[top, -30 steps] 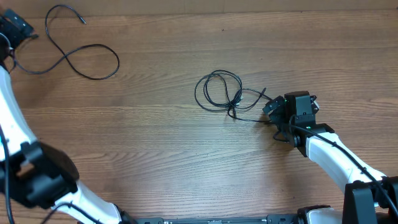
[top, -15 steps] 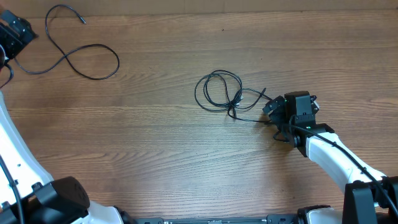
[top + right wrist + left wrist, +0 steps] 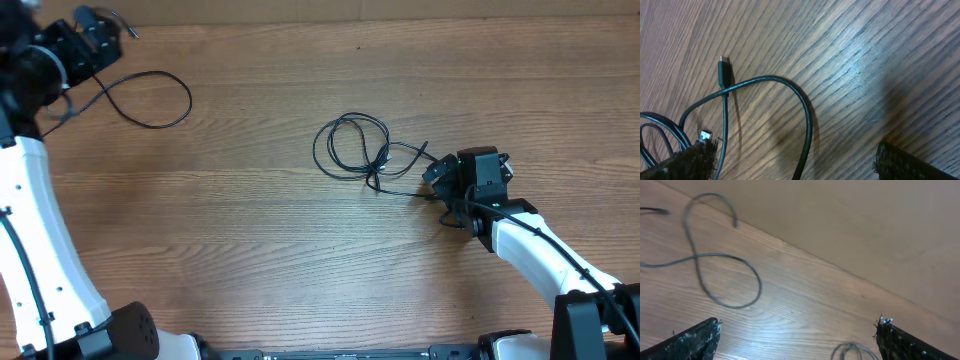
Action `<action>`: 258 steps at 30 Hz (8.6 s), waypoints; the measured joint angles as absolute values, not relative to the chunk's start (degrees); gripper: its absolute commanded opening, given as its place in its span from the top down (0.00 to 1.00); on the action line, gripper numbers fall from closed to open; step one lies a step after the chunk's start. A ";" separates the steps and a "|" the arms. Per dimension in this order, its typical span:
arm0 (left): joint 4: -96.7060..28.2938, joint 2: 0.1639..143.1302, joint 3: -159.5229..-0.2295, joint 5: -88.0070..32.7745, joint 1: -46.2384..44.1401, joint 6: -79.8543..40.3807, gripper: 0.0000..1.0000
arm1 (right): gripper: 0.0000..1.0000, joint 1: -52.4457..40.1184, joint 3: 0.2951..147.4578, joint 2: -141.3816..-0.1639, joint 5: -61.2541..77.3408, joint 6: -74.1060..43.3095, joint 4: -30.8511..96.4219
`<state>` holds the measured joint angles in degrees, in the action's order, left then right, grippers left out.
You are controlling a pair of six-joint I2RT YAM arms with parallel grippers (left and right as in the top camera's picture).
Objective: Untangle cables
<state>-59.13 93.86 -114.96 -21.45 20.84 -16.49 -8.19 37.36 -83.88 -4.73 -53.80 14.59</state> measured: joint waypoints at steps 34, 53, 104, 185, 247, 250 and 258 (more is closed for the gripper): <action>-73.14 90.87 -114.98 -20.95 13.19 -14.26 0.00 | 0.00 -8.19 37.36 -83.85 -4.73 -53.78 14.59; -78.65 80.71 -114.98 -20.78 13.19 -9.15 0.01 | 0.00 -8.19 37.36 -83.85 -4.73 -53.76 14.57; -68.29 74.87 -93.47 -29.71 8.69 -11.14 0.01 | 0.00 -8.19 37.36 -83.85 -4.75 -53.80 14.57; -41.01 121.75 -84.77 7.42 -28.62 -36.69 0.96 | 0.00 -8.19 37.36 -83.85 -4.75 -53.78 14.57; -73.34 122.54 -111.79 4.99 -25.71 -45.56 0.18 | 0.00 -7.86 40.18 -82.43 32.62 -35.70 2.63; -70.83 122.54 -107.72 4.97 -25.71 -51.07 0.01 | 0.00 -7.86 40.18 -82.43 32.60 -35.68 4.54; -64.27 122.54 -102.91 4.29 -25.71 -56.99 0.10 | 0.00 -7.86 40.18 -82.43 32.62 -35.57 5.58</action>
